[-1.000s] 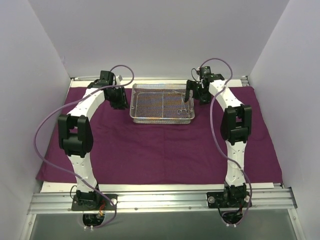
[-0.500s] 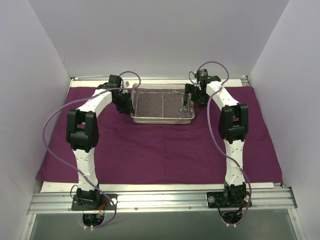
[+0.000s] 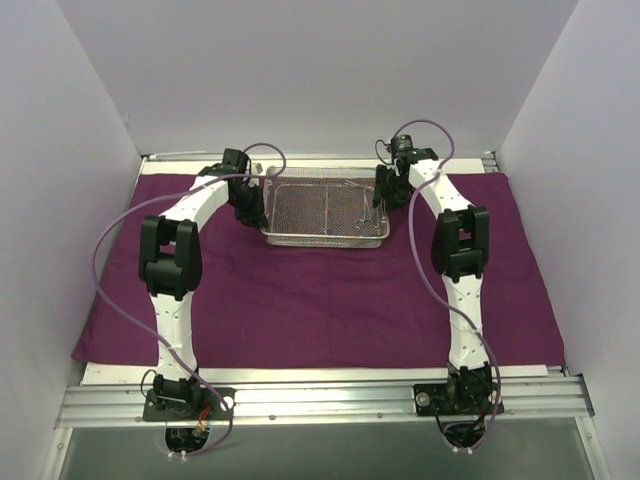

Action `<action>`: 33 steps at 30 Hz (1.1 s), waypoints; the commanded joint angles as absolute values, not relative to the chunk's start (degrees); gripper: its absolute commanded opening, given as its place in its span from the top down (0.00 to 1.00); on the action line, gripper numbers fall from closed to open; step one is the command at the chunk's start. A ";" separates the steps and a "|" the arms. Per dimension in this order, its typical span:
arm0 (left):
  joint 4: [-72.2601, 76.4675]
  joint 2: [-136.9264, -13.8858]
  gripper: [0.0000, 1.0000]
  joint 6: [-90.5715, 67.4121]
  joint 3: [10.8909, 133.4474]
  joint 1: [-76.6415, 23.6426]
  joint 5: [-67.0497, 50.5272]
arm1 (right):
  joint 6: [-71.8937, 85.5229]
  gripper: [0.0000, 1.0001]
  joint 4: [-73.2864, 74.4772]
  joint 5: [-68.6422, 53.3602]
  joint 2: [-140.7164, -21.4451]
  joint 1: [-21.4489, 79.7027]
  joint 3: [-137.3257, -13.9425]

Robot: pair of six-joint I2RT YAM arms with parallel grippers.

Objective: Open and lay out the surgical kit
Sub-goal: Pick up the container from the surgical kit.

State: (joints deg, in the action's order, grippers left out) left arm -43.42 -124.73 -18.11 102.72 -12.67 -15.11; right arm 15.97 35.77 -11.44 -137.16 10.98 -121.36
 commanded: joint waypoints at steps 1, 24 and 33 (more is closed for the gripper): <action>-43.06 -125.60 0.81 -17.58 106.34 -12.92 -18.01 | 15.91 0.60 38.67 -11.78 -138.60 11.34 -125.06; -45.79 -114.09 0.98 -15.73 110.22 -13.01 -17.32 | 18.99 1.00 39.63 -9.14 -130.79 13.80 -133.77; -46.76 -108.72 0.98 -14.41 105.12 -13.01 -14.85 | 18.89 1.00 39.37 -7.21 -125.77 16.61 -128.85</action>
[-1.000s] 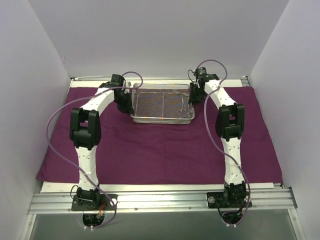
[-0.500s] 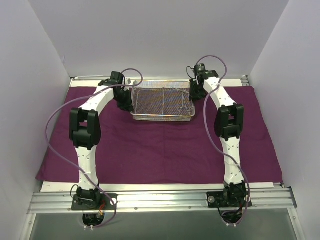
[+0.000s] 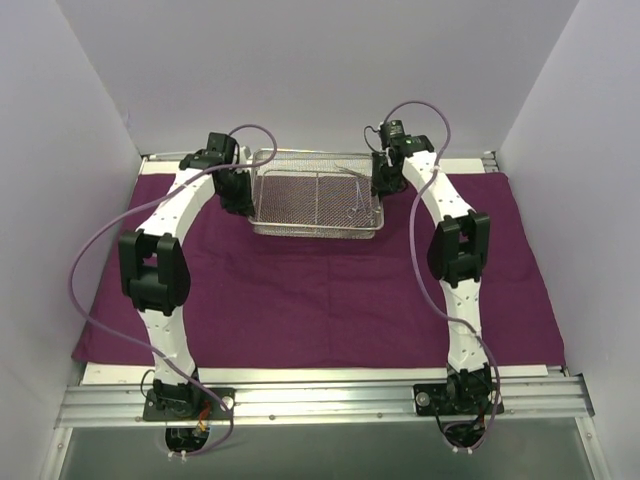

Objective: Open and lay out the surgical kit
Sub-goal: Pick up the container from the surgical kit, then place the container in the surgical kit.

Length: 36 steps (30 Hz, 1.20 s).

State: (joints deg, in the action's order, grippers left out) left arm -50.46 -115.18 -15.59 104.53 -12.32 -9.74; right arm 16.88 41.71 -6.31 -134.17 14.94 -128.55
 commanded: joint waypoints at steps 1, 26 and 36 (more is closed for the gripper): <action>-47.19 -108.63 0.98 -14.50 104.68 -13.01 -14.77 | 19.07 1.00 39.64 -7.21 -125.77 16.61 -128.93; -42.80 -117.50 0.98 -15.91 94.66 -13.80 -12.31 | 18.37 1.00 36.73 -4.40 -130.95 16.96 -119.88; -44.03 -108.29 0.98 -14.15 98.35 -13.97 -6.25 | 17.66 1.00 39.19 -1.58 -127.53 17.05 -126.38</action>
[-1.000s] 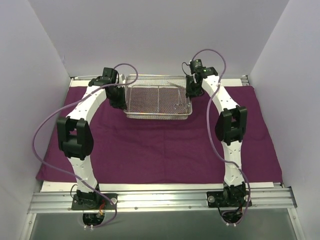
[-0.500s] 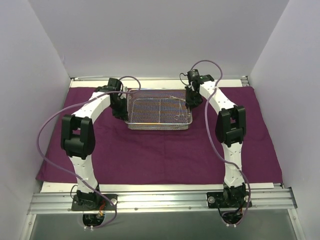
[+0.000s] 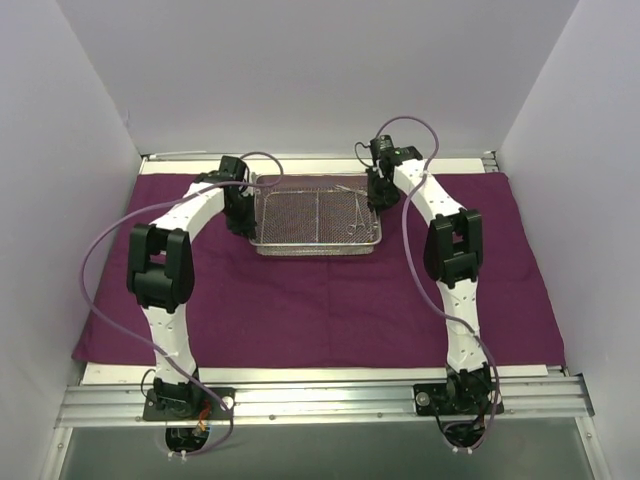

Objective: Open and lay out the surgical kit
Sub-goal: Place the container in the surgical kit.

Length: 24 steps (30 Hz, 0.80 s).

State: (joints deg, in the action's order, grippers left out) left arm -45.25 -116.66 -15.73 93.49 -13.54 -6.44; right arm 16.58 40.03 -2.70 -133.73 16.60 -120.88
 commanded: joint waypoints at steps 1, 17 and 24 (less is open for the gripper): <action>-45.16 -107.24 0.98 -14.24 98.78 -14.06 -5.54 | 17.93 1.00 39.63 -1.84 -126.31 17.14 -127.00; -50.98 -86.76 0.97 -21.62 76.31 -14.68 -9.57 | 20.48 1.00 36.49 -3.69 -103.98 25.83 -96.44; -51.07 -82.71 0.97 -24.69 67.16 -16.17 -9.67 | 22.85 1.00 31.91 -4.04 -98.00 29.26 -81.22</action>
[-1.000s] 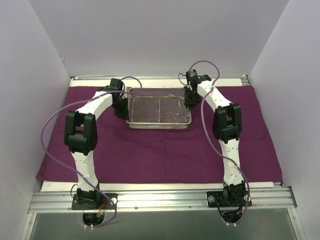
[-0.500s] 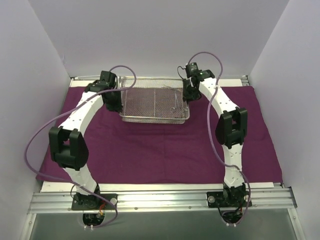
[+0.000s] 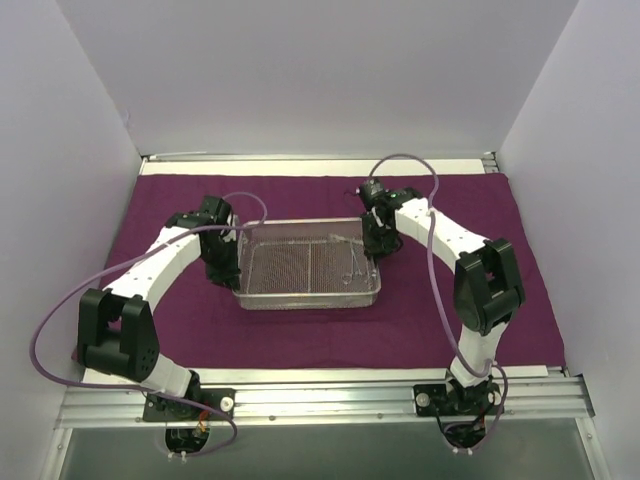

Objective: Open and lay out the surgical kit
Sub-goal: Place the container in the surgical kit.

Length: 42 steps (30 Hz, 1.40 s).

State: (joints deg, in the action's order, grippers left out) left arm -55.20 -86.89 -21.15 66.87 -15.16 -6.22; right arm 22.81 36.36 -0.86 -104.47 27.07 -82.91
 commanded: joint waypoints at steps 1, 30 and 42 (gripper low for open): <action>-51.24 -82.79 0.97 -24.96 66.54 -16.17 -9.49 | 23.03 1.00 31.47 -4.13 -97.82 29.88 -80.08; -57.75 -81.21 0.45 -19.00 75.57 -16.96 -3.68 | 18.81 0.36 41.83 -3.32 -96.50 32.95 -85.60; -48.80 -79.90 0.51 -12.22 77.96 -16.96 -20.28 | 3.79 0.43 39.21 -7.13 -94.06 40.08 -78.41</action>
